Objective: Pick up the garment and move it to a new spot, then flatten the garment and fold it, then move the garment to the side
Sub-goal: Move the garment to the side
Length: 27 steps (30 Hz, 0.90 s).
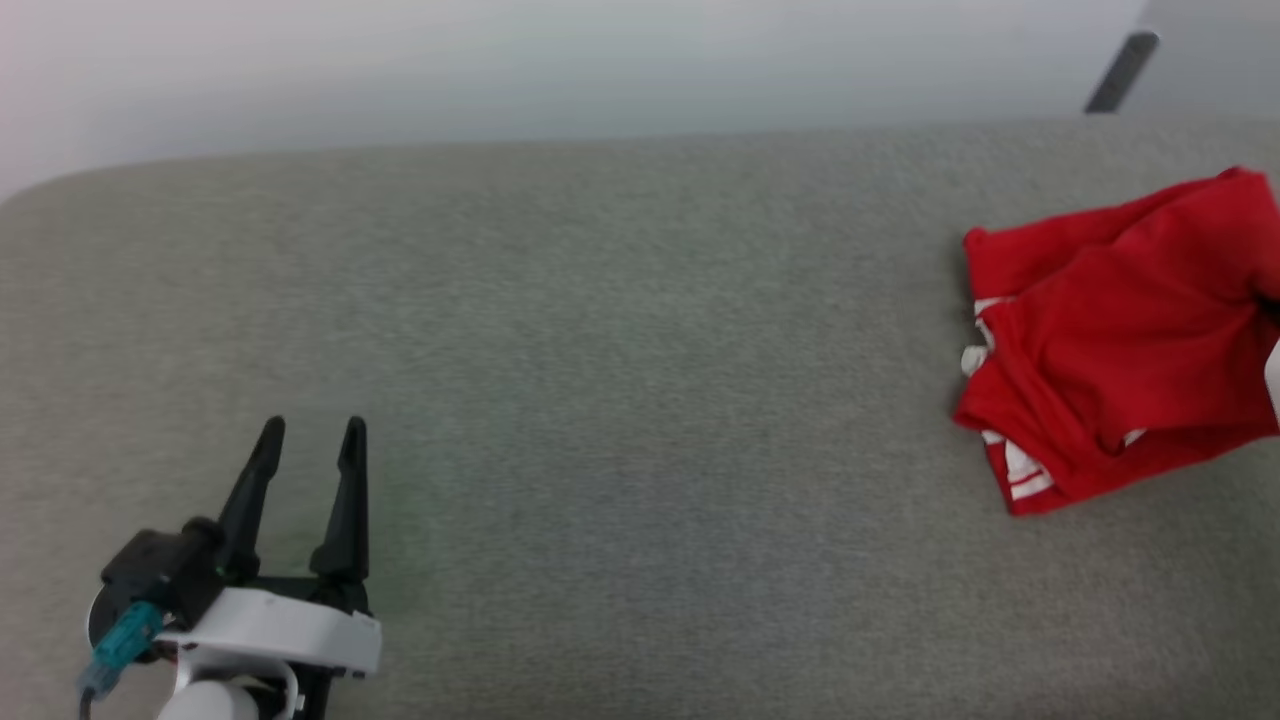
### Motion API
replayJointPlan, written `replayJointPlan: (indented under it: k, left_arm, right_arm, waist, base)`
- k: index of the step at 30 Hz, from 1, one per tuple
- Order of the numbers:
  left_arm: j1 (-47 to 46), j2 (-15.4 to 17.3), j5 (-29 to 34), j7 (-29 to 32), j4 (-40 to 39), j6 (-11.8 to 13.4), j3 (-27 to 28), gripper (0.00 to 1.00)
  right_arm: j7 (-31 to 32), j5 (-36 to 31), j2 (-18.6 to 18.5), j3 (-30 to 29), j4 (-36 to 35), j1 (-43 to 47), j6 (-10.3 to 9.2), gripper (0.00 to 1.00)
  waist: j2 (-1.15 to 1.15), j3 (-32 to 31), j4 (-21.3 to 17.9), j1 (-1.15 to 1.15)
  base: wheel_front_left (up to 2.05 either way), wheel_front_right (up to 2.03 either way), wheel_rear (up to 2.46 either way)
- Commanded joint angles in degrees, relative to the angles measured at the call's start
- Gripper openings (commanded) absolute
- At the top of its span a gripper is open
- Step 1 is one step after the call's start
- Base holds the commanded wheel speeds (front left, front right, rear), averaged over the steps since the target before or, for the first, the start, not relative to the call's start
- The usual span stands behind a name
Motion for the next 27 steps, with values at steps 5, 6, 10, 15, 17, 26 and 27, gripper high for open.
replayJointPlan:
  k: [5, 6, 10, 15, 17, 26, 27]
  left_arm:
    - [-2.6, 0.8, -0.2, 0.0, -0.4, -0.1, -1.1, 1.0]
    - [-2.9, 0.9, -0.3, 0.0, -0.3, -0.1, -1.4, 1.0]
    - [-4.2, 1.3, -0.2, 0.0, -0.1, -0.1, -2.3, 1.0]
    - [-6.0, 1.8, -0.3, 0.0, 0.0, -0.1, -3.4, 1.0]
    - [-6.7, 2.0, -0.4, 0.0, 0.1, -0.1, -4.0, 1.0]
    - [-9.2, 3.0, -1.0, 0.0, 0.5, -0.1, -6.0, 1.0]
    - [-9.2, 3.0, -1.0, 0.0, 0.5, -0.1, -6.0, 1.0]
  right_arm:
    - [-2.3, -1.7, -1.7, 2.0, 2.2, -4.4, -0.04, 0.0]
    - [-2.8, -1.9, -2.0, 2.3, 2.8, -5.0, -0.05, 0.0]
    - [-4.8, -2.8, -3.6, 4.0, 5.0, -7.4, -0.05, 0.0]
    - [-7.8, -4.6, -5.7, 5.8, 8.3, -10.5, -0.05, 0.0]
    - [-8.8, -5.1, -5.9, 6.2, 9.9, -11.6, -0.05, 0.0]
    - [-13.6, -8.7, -4.2, 6.1, 19.1, -15.2, -0.05, 0.0]
    - [-13.6, -8.7, -4.2, 6.1, 19.1, -15.2, -0.05, 0.0]
  waist:
    - [0.0, 4.4, -4.7, 0.0]
    - [0.0, 4.8, -5.0, 0.0]
    - [0.0, 6.2, -6.1, 0.0]
    - [0.0, 8.0, -6.5, 0.0]
    - [0.0, 8.8, -6.4, 0.0]
    - [0.0, 11.3, -5.0, 0.0]
    - [0.0, 11.3, -5.0, 0.0]
  base:
    - [0.0, 0.0, 0.0]
    - [0.0, 0.0, 0.0]
    - [0.0, 0.0, 0.0]
    - [0.0, 0.0, 0.0]
    - [0.0, 0.0, 0.0]
    - [0.0, 0.0, 0.0]
    - [0.0, 0.0, 0.0]
